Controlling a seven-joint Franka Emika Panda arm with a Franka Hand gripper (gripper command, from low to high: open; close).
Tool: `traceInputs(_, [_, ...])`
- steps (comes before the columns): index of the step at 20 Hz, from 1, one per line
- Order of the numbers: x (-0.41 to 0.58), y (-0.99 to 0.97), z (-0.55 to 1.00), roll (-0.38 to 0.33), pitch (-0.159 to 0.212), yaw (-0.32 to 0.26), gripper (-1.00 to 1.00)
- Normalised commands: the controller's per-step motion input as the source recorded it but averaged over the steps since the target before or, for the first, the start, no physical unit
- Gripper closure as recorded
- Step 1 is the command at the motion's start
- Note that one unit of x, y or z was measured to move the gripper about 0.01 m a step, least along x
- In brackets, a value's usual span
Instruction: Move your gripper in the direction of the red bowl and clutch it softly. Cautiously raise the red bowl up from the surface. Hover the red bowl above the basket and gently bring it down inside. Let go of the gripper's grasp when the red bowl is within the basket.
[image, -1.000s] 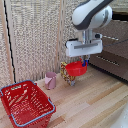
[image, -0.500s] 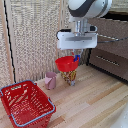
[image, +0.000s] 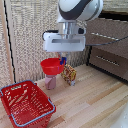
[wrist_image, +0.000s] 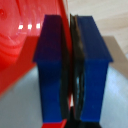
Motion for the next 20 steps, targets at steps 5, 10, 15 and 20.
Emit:
traceInputs(5, [0.303,0.89,0.02,-0.042,-0.063,0.0,1.0])
traceInputs(10, [0.309,0.9,0.0,-0.047,-0.04,0.0,1.0])
traceInputs(15, [0.245,0.85,-0.08,-0.112,-0.009,0.0,1.0])
traceInputs(20, [0.031,0.54,-0.4,-0.181,0.004,0.016,1.0])
